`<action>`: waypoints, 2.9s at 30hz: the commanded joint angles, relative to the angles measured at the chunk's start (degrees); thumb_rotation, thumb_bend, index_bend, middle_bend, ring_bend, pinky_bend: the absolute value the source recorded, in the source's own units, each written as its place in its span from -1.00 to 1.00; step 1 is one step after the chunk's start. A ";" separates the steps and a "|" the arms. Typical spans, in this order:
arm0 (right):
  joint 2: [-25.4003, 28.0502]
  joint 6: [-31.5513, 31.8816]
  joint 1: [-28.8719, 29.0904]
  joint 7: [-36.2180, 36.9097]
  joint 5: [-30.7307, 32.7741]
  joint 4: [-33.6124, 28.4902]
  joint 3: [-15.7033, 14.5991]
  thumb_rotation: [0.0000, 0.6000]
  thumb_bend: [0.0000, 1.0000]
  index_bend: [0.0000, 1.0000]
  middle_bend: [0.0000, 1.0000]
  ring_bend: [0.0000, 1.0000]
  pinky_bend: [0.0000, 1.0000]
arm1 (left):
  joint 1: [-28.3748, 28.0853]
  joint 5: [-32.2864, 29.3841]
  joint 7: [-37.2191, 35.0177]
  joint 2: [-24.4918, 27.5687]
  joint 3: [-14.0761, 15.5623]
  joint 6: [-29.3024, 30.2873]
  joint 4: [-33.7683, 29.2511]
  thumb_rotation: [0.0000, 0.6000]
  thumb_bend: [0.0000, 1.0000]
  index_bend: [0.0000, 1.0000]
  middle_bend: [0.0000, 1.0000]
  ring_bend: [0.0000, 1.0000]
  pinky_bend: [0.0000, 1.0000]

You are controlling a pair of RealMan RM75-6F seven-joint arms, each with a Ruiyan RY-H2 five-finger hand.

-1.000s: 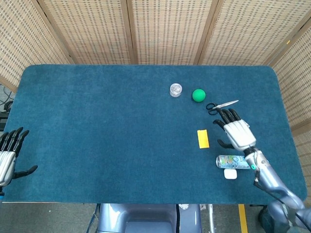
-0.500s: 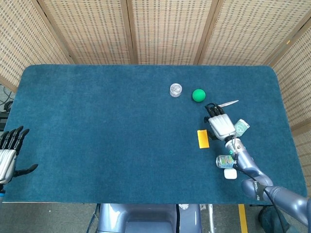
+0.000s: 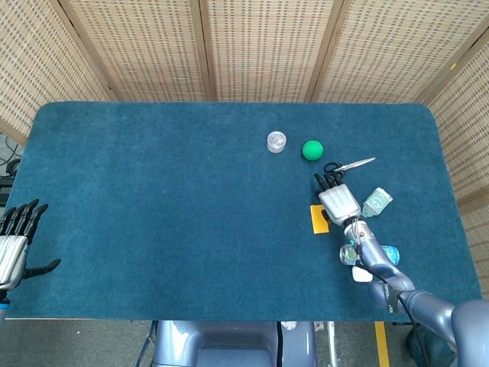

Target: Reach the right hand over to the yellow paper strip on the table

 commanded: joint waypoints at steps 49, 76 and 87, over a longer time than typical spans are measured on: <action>-3.35 1.15 1.51 3.31 -1.31 5.11 -0.50 1.00 -0.17 -0.17 -1.00 -1.00 -1.00 | -0.56 -1.02 -0.02 -0.04 -0.09 -1.04 0.26 1.00 -1.00 -1.00 -1.00 -1.00 -1.00; -5.05 -2.06 2.44 5.81 -2.81 9.68 -1.63 1.00 0.12 0.24 -0.99 -1.00 -1.00 | -1.03 -1.82 0.60 -0.34 -0.18 -1.90 0.35 1.00 -1.00 -1.00 -1.00 -1.00 -1.00; -3.29 -0.45 1.74 7.90 -4.91 6.91 -2.38 1.00 0.14 0.32 -0.95 -1.00 -1.00 | -1.11 -1.87 0.61 -0.35 -0.11 -2.08 0.39 1.00 -1.00 -1.00 -1.00 -1.00 -1.00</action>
